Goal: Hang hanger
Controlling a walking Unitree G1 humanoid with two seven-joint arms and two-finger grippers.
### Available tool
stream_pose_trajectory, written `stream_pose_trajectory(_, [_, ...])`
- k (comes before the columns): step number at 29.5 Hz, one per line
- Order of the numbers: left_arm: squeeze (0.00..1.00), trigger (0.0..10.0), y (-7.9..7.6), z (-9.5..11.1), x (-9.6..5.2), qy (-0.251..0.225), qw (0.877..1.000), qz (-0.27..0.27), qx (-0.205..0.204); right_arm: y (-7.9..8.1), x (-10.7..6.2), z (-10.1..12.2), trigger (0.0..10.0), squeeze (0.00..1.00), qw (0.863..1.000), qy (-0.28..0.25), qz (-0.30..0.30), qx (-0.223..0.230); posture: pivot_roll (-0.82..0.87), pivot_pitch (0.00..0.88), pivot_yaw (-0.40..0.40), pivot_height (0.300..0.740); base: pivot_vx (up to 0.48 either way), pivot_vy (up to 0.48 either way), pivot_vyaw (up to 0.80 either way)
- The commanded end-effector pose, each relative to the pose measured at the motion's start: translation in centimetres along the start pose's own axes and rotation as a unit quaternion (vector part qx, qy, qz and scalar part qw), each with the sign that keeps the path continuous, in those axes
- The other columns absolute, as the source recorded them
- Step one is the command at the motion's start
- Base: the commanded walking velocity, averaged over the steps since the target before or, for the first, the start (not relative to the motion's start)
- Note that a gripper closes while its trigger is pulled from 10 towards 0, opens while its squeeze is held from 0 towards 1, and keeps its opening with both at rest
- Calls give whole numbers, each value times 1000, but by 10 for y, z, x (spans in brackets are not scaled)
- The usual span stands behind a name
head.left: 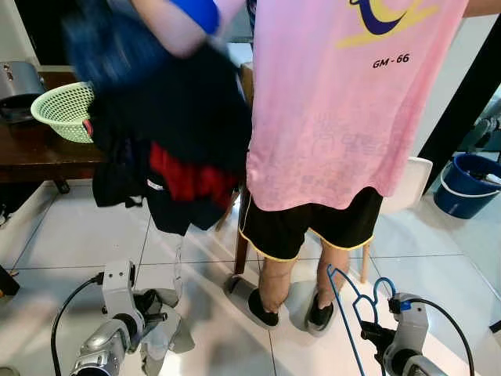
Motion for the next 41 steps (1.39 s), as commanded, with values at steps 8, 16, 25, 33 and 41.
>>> stream_pose_trajectory(8, [0,10000,10,-2,-7,-2,1000,4,5,-2,-6,-11,10000,0,1000,8,-1,5,98,99,-46,740,0,0,0])
stream_pose_trajectory(16, [0,10000,13,-5,-9,3,1000,-1,9,1,-7,-14,10000,0,1000,5,2,7,99,110,-35,740,0,0,0])
stream_pose_trajectory(25, [0,10000,17,-3,-11,5,1000,-3,12,4,-7,-13,10000,0,1000,-4,5,6,94,128,-19,740,0,0,0])
stream_pose_trajectory(33, [0,10000,19,-2,-13,4,1000,-4,12,5,-8,-13,10000,0,1000,-8,7,6,98,142,-16,740,0,0,0])
stream_pose_trajectory(41, [0,10000,19,-1,-13,4,1000,-6,12,6,-9,-12,10000,0,1000,-10,9,5,99,155,-11,740,0,0,0])
Point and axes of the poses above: a point about 5 cm out from each wrist's last joint towards the gripper, its own x axis pointing out of the wrist towards the gripper, its own z axis along the axis of the wrist's last joint, y = z × x, the point moved 5 cm from there along x, pointing out of the wrist towards the gripper, and after that the axes turned 4 degrees about -x, right-handed, at the moved point
